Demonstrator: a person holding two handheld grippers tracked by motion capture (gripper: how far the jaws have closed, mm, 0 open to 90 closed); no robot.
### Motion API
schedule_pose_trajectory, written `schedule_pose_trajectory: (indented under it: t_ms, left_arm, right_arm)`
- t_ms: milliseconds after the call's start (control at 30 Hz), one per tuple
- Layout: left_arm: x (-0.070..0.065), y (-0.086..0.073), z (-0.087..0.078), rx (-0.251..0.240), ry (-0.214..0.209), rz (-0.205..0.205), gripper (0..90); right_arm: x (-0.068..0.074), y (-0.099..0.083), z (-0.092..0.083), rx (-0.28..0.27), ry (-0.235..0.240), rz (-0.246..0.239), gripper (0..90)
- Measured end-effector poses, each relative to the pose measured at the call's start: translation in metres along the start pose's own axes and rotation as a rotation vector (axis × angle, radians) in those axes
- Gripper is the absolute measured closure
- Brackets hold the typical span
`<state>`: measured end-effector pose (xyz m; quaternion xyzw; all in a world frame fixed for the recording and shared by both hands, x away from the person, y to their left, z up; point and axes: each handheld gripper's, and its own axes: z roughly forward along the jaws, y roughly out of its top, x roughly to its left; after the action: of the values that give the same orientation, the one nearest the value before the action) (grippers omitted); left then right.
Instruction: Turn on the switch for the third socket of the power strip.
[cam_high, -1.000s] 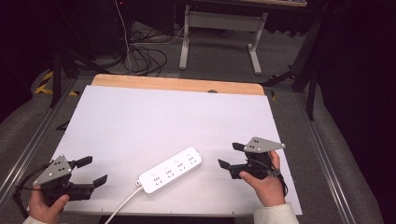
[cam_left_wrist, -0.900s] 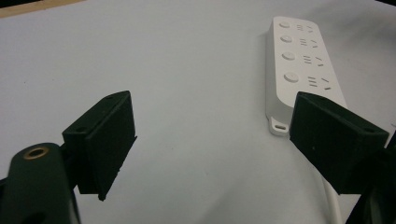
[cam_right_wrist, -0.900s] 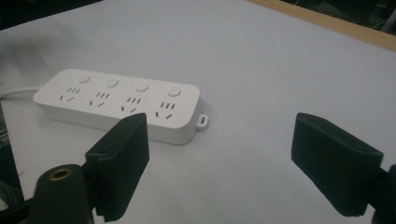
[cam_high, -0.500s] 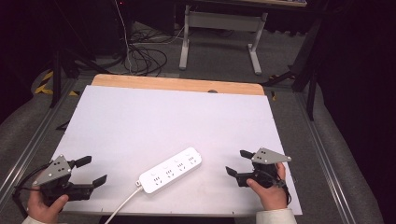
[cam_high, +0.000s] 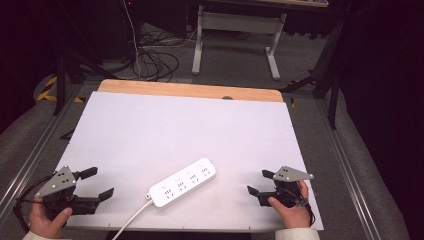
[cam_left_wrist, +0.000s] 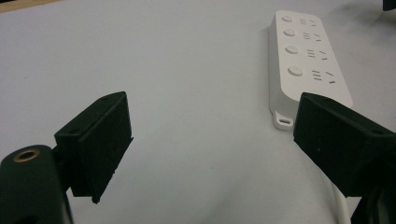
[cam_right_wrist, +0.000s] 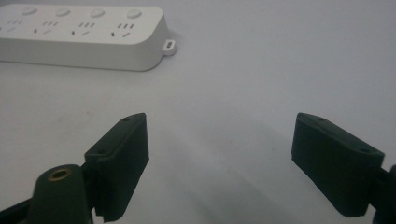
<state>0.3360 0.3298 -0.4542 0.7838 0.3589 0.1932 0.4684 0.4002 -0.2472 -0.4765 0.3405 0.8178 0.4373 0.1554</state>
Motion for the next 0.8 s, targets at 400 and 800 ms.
schedule_pose_trajectory:
  t_ms: [400, 800]
  left_arm:
    - [0.001, -0.006, -0.002, -0.012, 0.018, -0.007, 12.2]
    - [0.003, -0.007, -0.004, -0.021, 0.036, 0.001, 11.8]
  right_arm:
    - [0.002, -0.008, -0.001, 0.01, -0.04, -0.016, 20.8]
    - [0.007, -0.005, 0.0, -0.013, -0.059, -0.029, 24.4]
